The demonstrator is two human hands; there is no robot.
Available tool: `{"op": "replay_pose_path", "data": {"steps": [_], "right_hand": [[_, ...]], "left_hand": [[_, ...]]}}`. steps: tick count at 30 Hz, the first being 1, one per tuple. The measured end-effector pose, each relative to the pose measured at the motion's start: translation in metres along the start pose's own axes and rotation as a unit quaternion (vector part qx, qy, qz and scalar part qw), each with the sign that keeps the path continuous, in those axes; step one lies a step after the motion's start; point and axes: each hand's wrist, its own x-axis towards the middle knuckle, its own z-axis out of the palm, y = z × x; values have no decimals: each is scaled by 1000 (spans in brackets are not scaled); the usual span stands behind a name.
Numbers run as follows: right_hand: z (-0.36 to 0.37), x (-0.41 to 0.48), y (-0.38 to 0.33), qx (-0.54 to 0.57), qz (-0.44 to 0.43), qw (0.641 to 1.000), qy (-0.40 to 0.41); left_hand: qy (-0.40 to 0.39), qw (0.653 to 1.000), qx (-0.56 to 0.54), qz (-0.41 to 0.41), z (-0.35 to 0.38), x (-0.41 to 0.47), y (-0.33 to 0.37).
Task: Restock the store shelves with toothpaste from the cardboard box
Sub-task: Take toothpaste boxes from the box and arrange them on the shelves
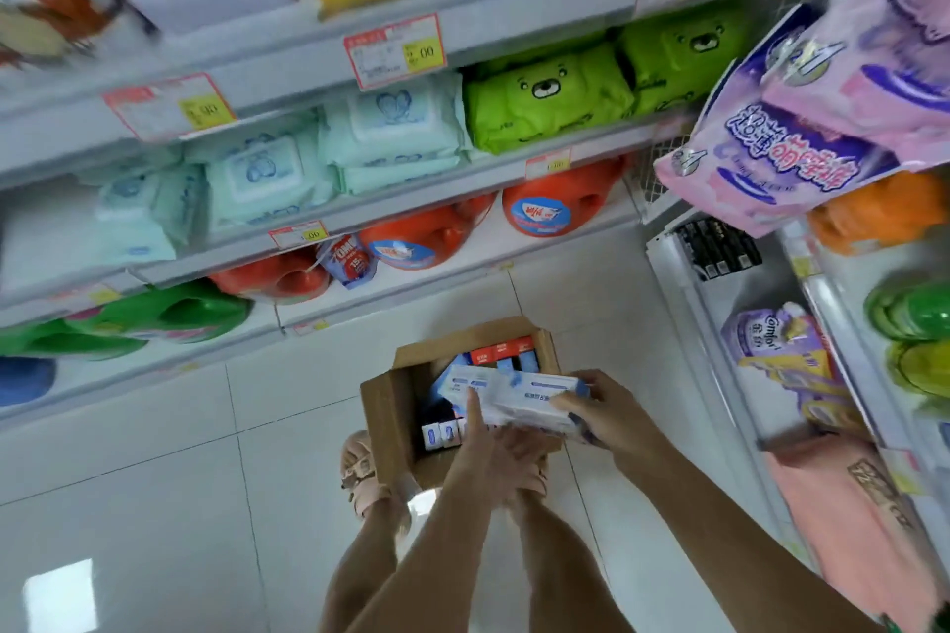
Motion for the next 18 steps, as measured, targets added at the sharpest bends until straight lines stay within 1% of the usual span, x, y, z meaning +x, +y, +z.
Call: {"op": "replay_pose_path", "data": {"steps": [2, 3, 5, 6, 7, 8, 9, 11, 15, 17, 18], "right_hand": [[-20, -28, -14, 8, -16, 998, -61], [-30, -40, -22, 16, -28, 995, -93], [-46, -64, -38, 24, -67, 986, -149], [-54, -73, -47, 6, -95, 982, -165], [-60, -80, -57, -17, -120, 977, -175], [-65, -90, -71, -46, -143, 972, -179], [-69, -98, -83, -73, -168, 967, -177], [-72, -110, -106, -132, -217, 956, -150], [-58, -135, -144, -235, -306, 921, -53], [-50, -145, -162, -261, -348, 900, 4], [-48, -149, -171, -258, -365, 894, 20]], "left_hand": [[-21, 998, -35, 52, 26, -22, -6], [-51, 995, -44, 74, 37, -31, -7], [-126, 988, -30, 79, 59, -54, -7], [-156, 984, -12, 84, 69, -69, -6], [-159, 983, -2, 95, 78, -78, -3], [-143, 982, 4, 120, 85, -88, -1], [-131, 979, 12, 155, 92, -96, 3], [-130, 961, 66, 235, 107, -116, 9], [-149, 919, 168, 325, 125, -155, 15], [-154, 893, 203, 370, 130, -172, 16], [-151, 887, 210, 381, 132, -181, 17]]}}
